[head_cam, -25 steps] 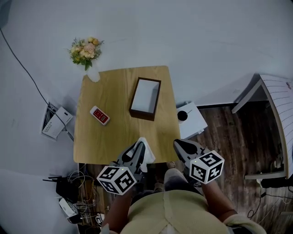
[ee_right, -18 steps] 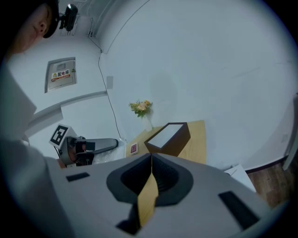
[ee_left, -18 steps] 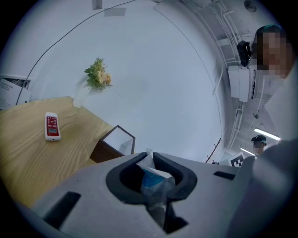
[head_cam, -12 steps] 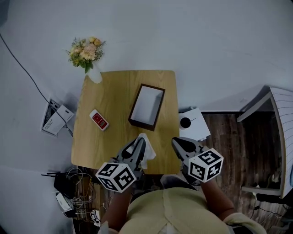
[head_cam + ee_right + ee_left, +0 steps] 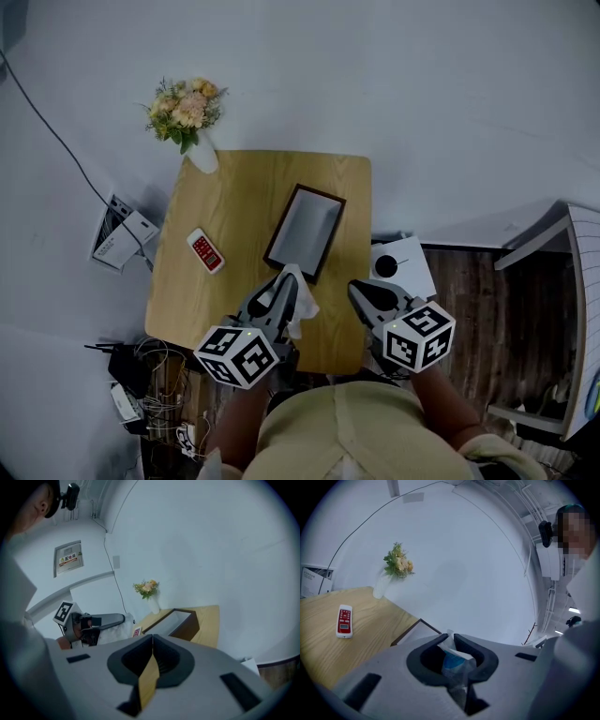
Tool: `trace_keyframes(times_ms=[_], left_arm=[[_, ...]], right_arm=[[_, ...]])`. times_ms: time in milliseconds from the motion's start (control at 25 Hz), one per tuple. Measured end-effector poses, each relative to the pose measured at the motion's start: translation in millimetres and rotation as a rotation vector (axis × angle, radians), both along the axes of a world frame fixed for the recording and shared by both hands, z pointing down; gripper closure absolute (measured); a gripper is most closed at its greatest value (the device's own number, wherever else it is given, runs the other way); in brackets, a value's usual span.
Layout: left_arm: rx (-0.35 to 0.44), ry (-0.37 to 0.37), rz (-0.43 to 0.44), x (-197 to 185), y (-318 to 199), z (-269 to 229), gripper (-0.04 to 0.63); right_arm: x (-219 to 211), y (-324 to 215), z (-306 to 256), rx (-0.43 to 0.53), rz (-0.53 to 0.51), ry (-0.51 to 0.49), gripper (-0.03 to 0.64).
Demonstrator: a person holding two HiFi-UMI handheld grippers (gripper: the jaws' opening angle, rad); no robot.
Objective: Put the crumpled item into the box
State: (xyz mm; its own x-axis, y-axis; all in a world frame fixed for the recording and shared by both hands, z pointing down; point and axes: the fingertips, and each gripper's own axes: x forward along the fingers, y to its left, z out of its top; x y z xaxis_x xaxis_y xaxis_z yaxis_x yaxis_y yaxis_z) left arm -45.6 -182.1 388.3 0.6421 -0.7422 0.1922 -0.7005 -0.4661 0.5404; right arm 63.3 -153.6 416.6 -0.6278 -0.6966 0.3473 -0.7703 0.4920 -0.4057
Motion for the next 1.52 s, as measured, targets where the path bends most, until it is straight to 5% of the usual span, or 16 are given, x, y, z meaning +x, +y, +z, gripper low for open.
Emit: trace_keyframes(times_ms=[1520], left_arm=[[0.032, -0.073, -0.21, -8.1, -99.8, 9.2, 0.54]], right_arm=[[-20.2, -77.7, 25.9, -0.061, -0.208, -0.039, 0.588]])
